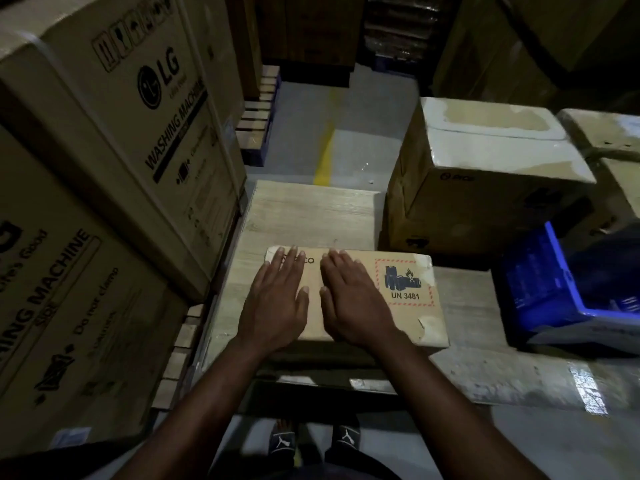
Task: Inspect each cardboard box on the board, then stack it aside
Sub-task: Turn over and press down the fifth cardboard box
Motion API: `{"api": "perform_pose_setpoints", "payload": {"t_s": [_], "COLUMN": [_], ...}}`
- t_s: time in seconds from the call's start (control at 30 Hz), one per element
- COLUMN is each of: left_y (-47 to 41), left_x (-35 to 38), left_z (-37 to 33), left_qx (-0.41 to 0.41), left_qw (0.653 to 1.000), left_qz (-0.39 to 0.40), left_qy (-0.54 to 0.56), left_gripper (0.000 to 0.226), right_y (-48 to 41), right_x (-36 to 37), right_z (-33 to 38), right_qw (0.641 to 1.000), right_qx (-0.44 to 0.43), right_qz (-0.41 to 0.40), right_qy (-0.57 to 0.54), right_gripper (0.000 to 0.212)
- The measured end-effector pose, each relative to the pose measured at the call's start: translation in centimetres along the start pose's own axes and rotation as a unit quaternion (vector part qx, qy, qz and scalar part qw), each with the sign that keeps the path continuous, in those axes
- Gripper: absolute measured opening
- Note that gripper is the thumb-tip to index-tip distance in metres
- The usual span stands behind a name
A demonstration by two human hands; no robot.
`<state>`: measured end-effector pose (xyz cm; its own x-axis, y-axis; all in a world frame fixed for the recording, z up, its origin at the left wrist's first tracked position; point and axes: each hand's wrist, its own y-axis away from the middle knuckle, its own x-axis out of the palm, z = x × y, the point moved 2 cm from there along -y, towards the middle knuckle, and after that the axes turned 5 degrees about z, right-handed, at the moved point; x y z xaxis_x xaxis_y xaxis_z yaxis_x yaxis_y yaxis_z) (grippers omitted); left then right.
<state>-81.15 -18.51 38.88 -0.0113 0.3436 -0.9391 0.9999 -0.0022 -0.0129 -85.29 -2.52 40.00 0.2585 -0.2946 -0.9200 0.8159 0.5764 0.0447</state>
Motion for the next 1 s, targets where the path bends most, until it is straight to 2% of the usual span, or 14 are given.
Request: {"api": "perform_pose_setpoints", "payload": {"t_s": [0.23,0.43,0.5,0.6,0.7,1.0], "left_y": [-0.1,0.0,-0.6,-1.7,-2.2,-2.4], "left_x": [0.3,-0.1,-0.3,0.1,1.5,2.3], "left_z": [0.3,-0.6,-1.6,-4.0,-5.5,-5.6], "left_qx": [0.004,0.000,0.015,0.054,0.072,0.081], "left_qw": [1.000,0.999,0.999,0.998,0.997,0.995], "left_qz": [0.015,0.017,0.017,0.021,0.039,0.044], "left_qy": [-0.011,-0.039,-0.030,0.000,-0.013,-0.043], "left_gripper": [0.066,0.067,0.067,0.068,0.068,0.066], "right_y": [-0.3,0.1,0.7,2.1,3.6,3.9], "right_x": [1.3,0.5,-0.2,-1.1,-1.5,-1.2], "right_z": [-0.3,-0.5,-1.1,-3.1,-5.4,-6.1], "right_qw": [0.999,0.999,0.999,0.998,0.995,0.996], "right_qx": [-0.005,0.000,0.009,0.039,0.083,0.083], "right_qz": [0.021,0.037,0.034,0.033,0.029,-0.004], "right_qy": [0.047,-0.008,-0.020,0.021,0.038,0.027], "right_gripper": [0.064,0.062,0.064,0.069,0.076,0.066]}}
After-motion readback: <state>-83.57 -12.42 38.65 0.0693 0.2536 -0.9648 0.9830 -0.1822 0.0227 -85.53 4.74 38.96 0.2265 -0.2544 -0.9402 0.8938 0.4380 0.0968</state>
